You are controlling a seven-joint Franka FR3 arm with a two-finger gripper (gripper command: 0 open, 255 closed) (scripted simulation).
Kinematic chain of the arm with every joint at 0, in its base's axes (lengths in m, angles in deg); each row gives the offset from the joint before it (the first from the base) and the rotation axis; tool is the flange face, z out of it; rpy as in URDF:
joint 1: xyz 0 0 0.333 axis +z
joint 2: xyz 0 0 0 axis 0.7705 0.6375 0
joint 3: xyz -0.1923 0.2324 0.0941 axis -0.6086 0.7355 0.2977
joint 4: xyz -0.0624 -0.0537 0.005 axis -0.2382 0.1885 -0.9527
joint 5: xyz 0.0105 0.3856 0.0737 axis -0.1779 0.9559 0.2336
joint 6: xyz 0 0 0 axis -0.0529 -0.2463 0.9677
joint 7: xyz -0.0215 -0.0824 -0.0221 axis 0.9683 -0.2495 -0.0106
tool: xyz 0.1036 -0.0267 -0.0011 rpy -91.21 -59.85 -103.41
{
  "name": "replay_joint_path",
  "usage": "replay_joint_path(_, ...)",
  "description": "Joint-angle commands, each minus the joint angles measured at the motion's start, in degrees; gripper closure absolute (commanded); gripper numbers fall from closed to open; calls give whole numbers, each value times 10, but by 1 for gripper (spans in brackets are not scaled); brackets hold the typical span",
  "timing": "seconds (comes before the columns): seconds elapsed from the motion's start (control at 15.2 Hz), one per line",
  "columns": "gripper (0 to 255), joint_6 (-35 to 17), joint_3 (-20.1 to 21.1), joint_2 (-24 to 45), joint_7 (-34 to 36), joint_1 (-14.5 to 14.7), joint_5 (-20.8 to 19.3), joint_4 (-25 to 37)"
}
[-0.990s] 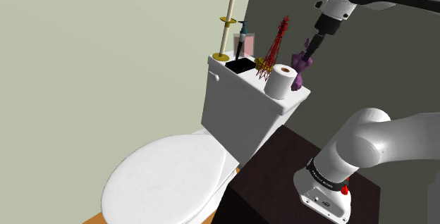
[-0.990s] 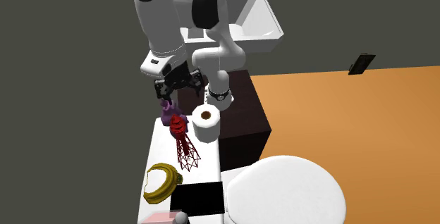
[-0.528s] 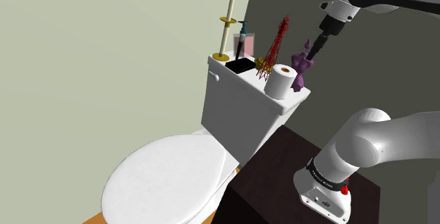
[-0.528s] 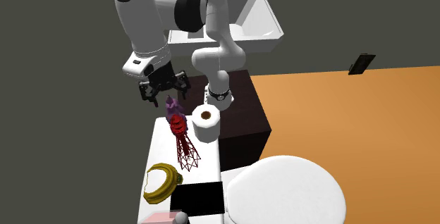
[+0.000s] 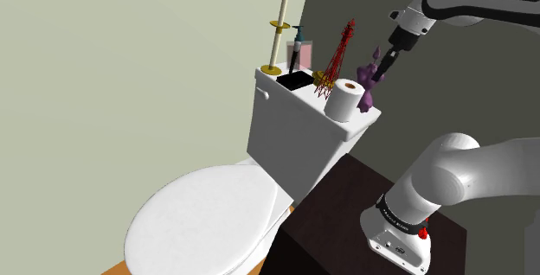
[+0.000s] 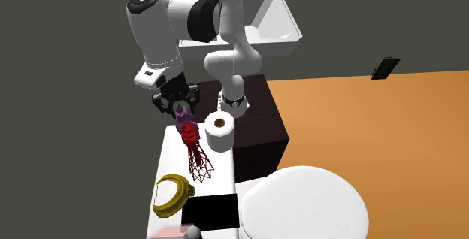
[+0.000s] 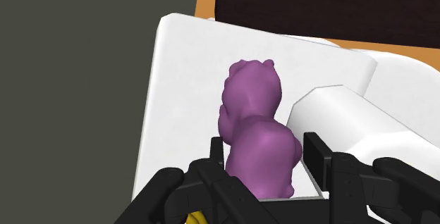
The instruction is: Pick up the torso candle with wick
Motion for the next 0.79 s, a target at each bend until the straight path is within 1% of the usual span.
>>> replay_joint_path(0.0, 255, 0, 0, 1, 0, 0, 0, -1)
replay_joint_path(0.4, 255, -1, 0, 1, 0, 0, 0, -2)
replay_joint_path(0.73, 255, 35, 8, 6, 1, 4, 7, 39)
